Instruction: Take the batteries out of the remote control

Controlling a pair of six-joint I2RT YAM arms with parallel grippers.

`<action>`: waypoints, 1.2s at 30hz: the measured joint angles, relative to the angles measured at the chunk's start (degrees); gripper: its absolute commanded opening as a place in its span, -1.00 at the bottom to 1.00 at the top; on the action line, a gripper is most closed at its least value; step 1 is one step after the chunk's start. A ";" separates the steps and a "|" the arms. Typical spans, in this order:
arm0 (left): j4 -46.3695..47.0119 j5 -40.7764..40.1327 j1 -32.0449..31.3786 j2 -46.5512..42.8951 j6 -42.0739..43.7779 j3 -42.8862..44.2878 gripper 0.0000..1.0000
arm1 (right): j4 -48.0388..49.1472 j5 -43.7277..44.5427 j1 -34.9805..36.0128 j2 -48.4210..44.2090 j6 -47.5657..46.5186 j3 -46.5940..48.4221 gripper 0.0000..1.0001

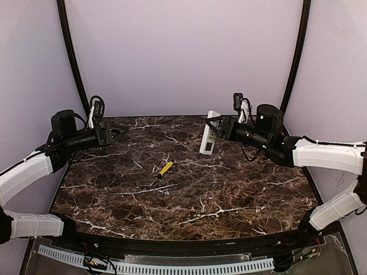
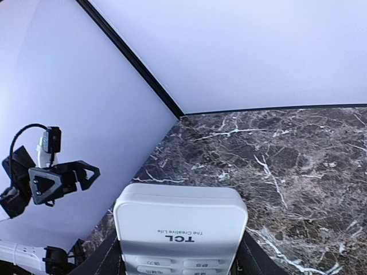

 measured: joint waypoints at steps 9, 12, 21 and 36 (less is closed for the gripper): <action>13.00 -0.02 -9.64 6.58 -4.13 0.00 0.93 | 19.04 -4.68 -0.02 0.48 8.33 -4.35 0.09; 16.68 -0.28 -12.00 9.49 -5.60 0.00 0.90 | 24.26 -5.86 -0.02 1.84 11.08 -4.85 0.09; 25.68 -0.81 -20.87 19.41 -8.44 1.68 0.84 | 32.81 -8.22 -0.02 6.01 17.00 -4.92 0.05; 38.07 3.67 -29.64 33.44 -12.57 10.95 0.80 | 38.23 -9.75 -0.02 7.41 21.11 -6.93 0.03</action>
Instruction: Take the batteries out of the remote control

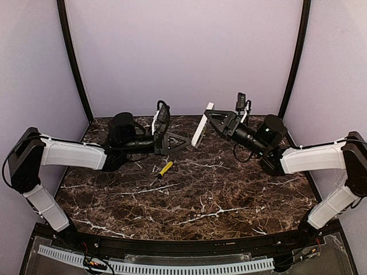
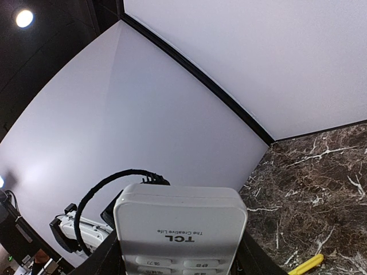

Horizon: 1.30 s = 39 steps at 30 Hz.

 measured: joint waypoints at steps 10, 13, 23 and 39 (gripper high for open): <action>2.45 5.66 -1.29 5.49 -2.25 5.49 0.59 | 3.56 -2.38 0.20 1.66 0.04 -0.09 0.02; 2.73 6.60 -1.57 6.64 -2.82 6.23 0.46 | 4.13 -3.06 0.42 2.49 0.02 -0.07 0.02; 3.26 8.55 -2.10 7.34 -4.55 7.23 -0.10 | 6.05 -4.37 1.20 3.21 -1.57 0.02 0.01; -3.23 9.22 -2.21 6.88 -0.28 7.80 -0.99 | 0.15 -6.47 1.53 1.57 -4.35 1.14 0.96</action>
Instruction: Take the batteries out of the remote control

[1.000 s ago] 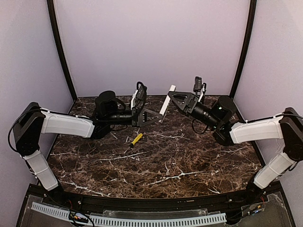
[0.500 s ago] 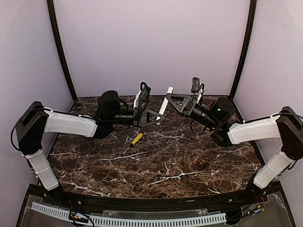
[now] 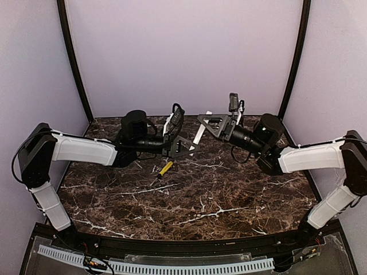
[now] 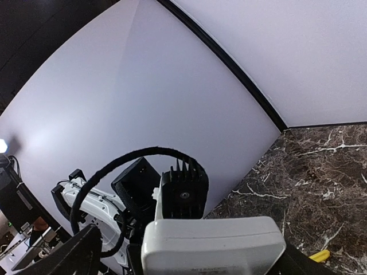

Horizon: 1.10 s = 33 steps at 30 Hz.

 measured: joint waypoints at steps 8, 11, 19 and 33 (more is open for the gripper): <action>-16.44 -1.31 -0.04 -5.73 10.27 1.64 -0.99 | -22.82 -1.66 -0.48 -8.26 -8.79 5.64 0.97; -24.04 -3.06 -0.15 -7.52 15.06 4.02 -0.99 | -31.26 -1.38 -0.90 -11.58 -11.89 6.71 0.97; -47.60 -11.04 -0.15 -8.35 29.33 13.53 -0.99 | -51.84 -0.28 -4.02 -16.55 -16.68 11.39 0.97; -64.63 -31.06 -0.59 -10.27 48.17 15.89 -0.99 | -72.26 -12.35 -11.45 -10.03 -13.62 20.70 0.89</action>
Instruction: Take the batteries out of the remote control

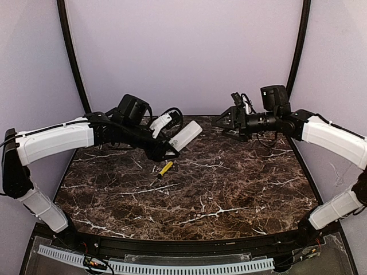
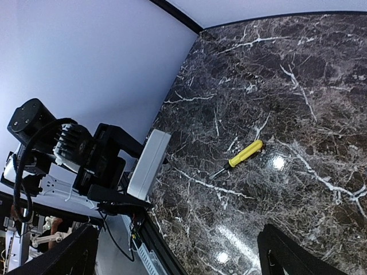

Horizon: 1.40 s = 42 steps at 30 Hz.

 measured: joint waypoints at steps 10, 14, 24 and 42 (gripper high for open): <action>1.44 -9.79 -3.74 -3.80 10.47 -6.93 -0.99 | -5.99 -12.66 -0.02 10.58 0.66 6.10 0.71; 1.51 -12.33 -4.07 -4.09 13.18 -7.98 -0.99 | -7.96 -15.30 0.61 13.51 0.50 7.61 0.67; 1.42 -16.17 -5.22 -4.85 15.56 -8.94 -0.99 | -11.26 -17.38 5.09 18.05 -0.85 10.91 0.52; 1.03 -16.59 -7.08 -2.56 15.72 -8.92 -0.99 | -11.65 -17.59 7.58 24.55 -2.40 13.22 -0.21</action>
